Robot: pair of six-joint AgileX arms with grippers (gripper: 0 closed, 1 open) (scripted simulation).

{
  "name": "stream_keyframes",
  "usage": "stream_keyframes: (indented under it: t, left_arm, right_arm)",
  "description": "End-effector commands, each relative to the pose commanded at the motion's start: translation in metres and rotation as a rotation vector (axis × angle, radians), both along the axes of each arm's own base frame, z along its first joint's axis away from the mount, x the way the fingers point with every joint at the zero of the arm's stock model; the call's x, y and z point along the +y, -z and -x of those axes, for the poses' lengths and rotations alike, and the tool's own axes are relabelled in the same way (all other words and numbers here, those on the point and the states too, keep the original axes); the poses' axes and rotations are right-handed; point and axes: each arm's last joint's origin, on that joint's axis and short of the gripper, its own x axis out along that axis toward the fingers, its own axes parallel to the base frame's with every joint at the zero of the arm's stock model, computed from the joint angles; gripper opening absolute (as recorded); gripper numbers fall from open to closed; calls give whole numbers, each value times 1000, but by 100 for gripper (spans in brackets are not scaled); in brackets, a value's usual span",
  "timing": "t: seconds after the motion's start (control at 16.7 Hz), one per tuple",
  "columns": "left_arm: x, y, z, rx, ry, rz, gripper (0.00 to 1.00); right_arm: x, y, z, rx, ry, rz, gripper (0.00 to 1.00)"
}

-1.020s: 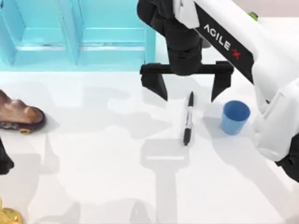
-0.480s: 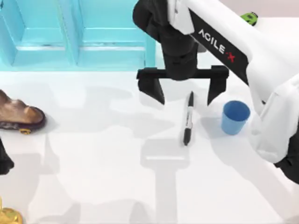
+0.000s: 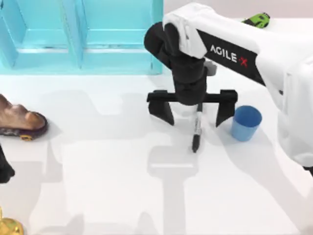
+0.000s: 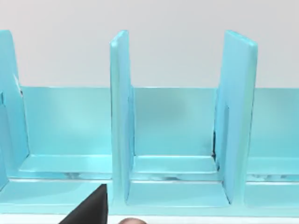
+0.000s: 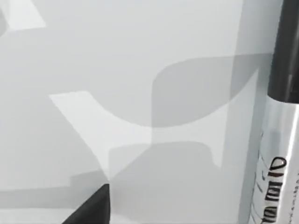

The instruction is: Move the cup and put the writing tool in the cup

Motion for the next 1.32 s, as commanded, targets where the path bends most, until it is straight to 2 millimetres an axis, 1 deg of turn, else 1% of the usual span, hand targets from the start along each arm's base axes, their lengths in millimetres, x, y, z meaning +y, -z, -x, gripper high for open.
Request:
stream_keyframes:
  t: [0.12,0.24,0.54,1.32]
  left_arm:
    - [0,0,0,0,0,0,100]
    - [0,0,0,0,0,0,100]
    - [0,0,0,0,0,0,100]
    - [0,0,0,0,0,0,100]
  right_arm:
    - [-4,14,4,-1,0,-1,100]
    - [-6,22,6,-3,-1,-2,100]
    - [-7,23,6,-4,-1,-3,100]
    - [-7,23,6,-4,-1,-3,2]
